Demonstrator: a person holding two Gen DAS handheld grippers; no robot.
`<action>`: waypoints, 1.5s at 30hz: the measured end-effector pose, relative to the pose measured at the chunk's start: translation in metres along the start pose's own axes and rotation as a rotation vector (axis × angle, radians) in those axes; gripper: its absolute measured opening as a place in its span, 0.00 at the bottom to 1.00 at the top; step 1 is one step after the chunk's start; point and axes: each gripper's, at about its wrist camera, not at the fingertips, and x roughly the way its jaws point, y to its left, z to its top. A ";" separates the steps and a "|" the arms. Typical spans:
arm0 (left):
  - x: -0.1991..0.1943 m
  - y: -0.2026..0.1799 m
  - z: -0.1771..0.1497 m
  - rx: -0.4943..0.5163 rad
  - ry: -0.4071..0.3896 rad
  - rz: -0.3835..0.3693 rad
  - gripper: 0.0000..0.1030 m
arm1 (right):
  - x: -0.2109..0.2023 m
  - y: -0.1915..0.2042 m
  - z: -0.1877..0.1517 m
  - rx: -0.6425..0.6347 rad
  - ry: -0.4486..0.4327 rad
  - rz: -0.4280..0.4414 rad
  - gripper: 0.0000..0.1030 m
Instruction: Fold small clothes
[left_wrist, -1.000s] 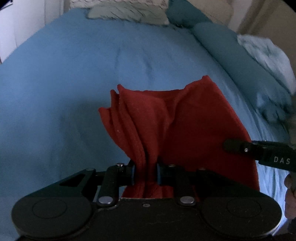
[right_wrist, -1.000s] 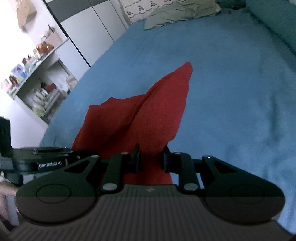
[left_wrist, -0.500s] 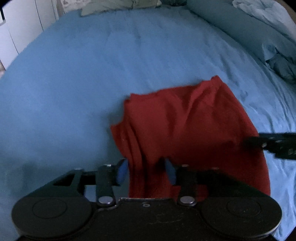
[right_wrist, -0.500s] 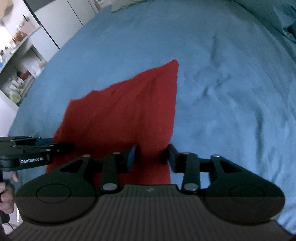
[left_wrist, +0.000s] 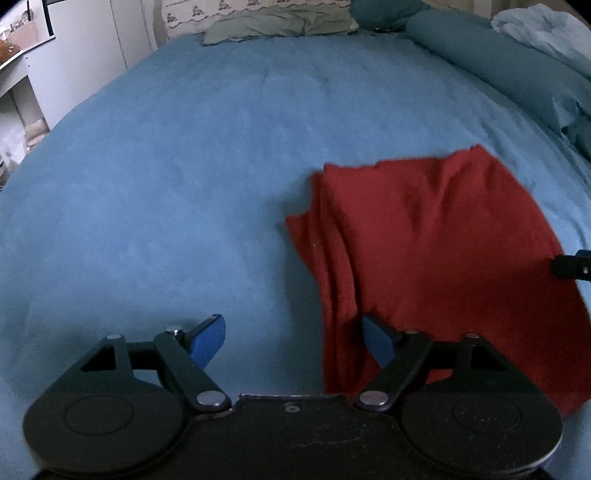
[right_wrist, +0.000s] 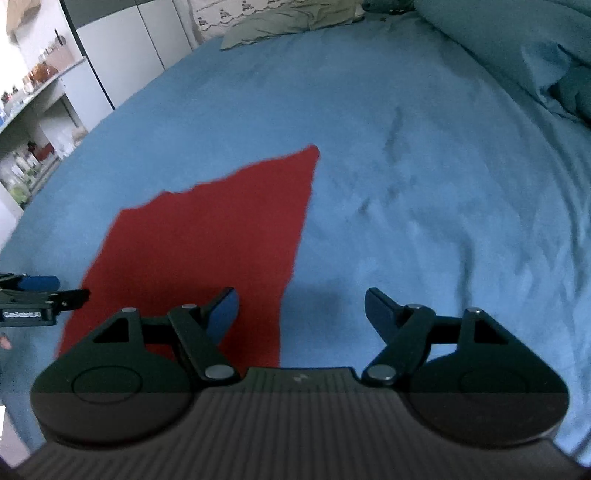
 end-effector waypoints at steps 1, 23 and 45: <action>0.004 0.001 -0.005 -0.001 -0.023 -0.010 0.83 | 0.005 -0.002 -0.006 -0.008 -0.013 -0.004 0.89; -0.187 0.017 -0.014 -0.038 -0.290 0.023 1.00 | -0.189 0.049 -0.024 -0.004 -0.314 -0.075 1.00; -0.304 -0.018 -0.128 -0.035 -0.298 0.090 1.00 | -0.307 0.110 -0.130 -0.056 -0.201 -0.243 1.00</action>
